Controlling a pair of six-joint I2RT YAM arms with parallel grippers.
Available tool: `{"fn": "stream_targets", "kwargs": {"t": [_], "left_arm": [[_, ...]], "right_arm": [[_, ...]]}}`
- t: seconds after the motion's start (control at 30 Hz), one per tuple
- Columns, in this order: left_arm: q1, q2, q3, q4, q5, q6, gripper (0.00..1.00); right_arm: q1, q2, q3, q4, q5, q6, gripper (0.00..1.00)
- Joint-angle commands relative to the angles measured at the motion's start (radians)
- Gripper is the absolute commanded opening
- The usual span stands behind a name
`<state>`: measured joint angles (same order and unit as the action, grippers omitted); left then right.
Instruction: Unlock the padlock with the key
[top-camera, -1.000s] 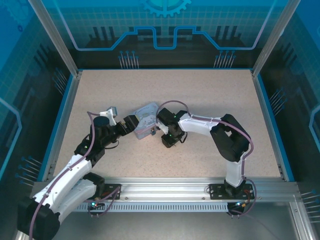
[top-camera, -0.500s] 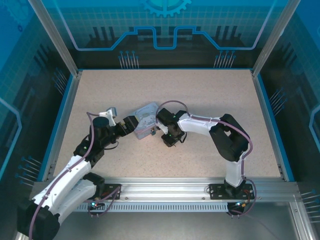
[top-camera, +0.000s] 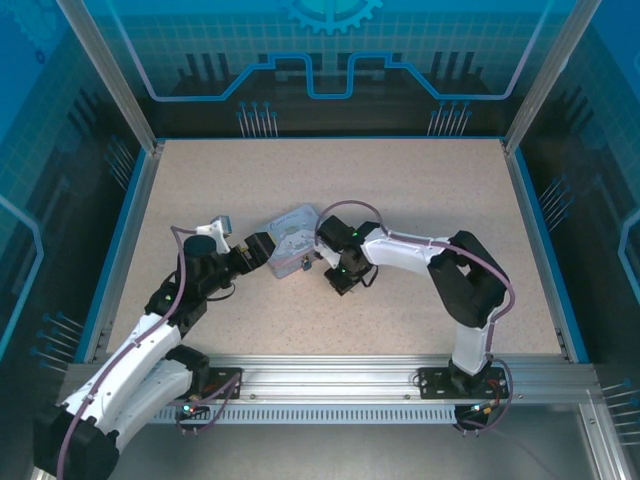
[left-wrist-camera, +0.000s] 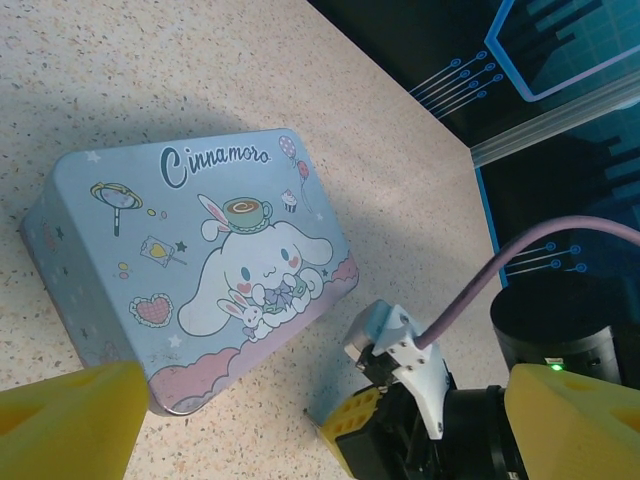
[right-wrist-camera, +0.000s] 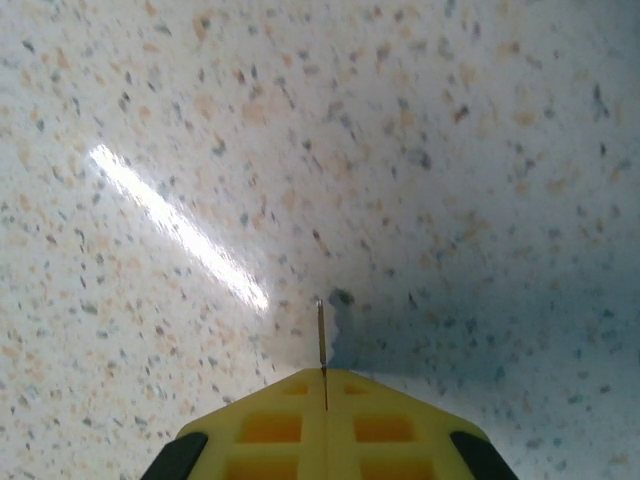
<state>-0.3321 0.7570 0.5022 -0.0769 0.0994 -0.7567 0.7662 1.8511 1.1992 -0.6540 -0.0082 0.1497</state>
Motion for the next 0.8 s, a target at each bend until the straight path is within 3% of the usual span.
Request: {"fn": "stream_targets", "kwargs": {"t": [0.0, 0.13, 0.4, 0.63, 0.77], "left_arm": [[-0.008, -0.011, 0.024, 0.034, 0.031, 0.021, 0.93], [-0.008, 0.001, 0.015, 0.103, 0.089, 0.019, 0.88], [-0.065, 0.085, 0.040, 0.338, 0.273, 0.028, 0.73], [-0.194, 0.238, 0.145, 0.429, 0.321, 0.083, 0.59], [-0.237, 0.304, 0.185, 0.465, 0.313, 0.101, 0.48]], "right_arm": [[-0.044, -0.090, -0.039, 0.041, -0.092, -0.005, 0.00], [-0.106, -0.173, -0.096, 0.117, -0.215, -0.003, 0.00], [-0.278, -0.389, -0.233, 0.433, -0.625, 0.100, 0.00], [-0.311, -0.520, -0.265, 0.654, -0.812, 0.204, 0.00], [-0.314, -0.551, -0.259, 0.680, -0.870, 0.231, 0.00]]}}
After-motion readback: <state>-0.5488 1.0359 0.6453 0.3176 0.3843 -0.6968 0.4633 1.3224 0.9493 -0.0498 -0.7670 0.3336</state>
